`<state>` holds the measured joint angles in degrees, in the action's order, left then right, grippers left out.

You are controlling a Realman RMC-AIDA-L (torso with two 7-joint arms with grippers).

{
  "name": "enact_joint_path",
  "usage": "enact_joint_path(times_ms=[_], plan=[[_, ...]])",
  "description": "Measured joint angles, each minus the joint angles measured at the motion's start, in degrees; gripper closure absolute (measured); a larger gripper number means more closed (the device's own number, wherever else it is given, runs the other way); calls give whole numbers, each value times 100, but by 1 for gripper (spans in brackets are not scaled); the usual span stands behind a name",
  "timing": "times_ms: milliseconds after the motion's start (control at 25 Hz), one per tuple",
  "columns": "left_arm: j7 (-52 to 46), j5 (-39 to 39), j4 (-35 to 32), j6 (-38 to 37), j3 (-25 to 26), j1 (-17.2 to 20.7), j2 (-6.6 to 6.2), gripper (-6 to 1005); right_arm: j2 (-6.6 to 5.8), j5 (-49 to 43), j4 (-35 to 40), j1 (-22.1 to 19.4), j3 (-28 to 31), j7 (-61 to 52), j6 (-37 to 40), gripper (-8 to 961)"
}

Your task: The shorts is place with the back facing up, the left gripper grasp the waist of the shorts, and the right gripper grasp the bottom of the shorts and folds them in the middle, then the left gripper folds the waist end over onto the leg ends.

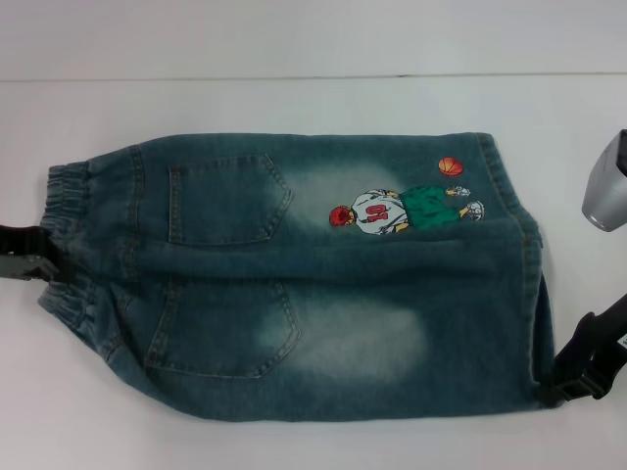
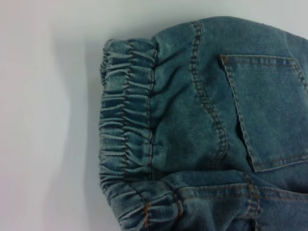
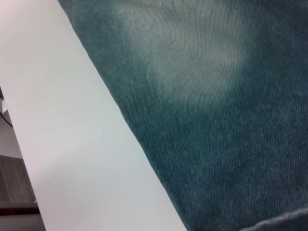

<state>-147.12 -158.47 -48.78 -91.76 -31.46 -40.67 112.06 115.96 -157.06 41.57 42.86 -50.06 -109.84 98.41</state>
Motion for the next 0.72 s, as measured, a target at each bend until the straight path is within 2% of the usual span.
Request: enact_joint_path(times_ms=[80, 320, 440, 560, 720], plan=[[0, 0, 0, 0, 0, -1, 0, 965, -1, -2, 0, -6, 2, 1, -8, 862], [0, 0, 0, 7, 0, -3, 0, 965, -7, -1, 0, -18, 7, 5, -9, 897], [4, 32, 0, -17, 29, -9, -2, 965, -48, 52, 0, -31, 100, 64, 30, 914], [14, 179, 0, -122, 72, -2, -43, 965, -180, 273, 35, -69, 532, 288, 204, 914], [19, 231, 0, -208, 199, 19, -143, 965, -436, 798, 8, -198, 1403, 659, 328, 914]])
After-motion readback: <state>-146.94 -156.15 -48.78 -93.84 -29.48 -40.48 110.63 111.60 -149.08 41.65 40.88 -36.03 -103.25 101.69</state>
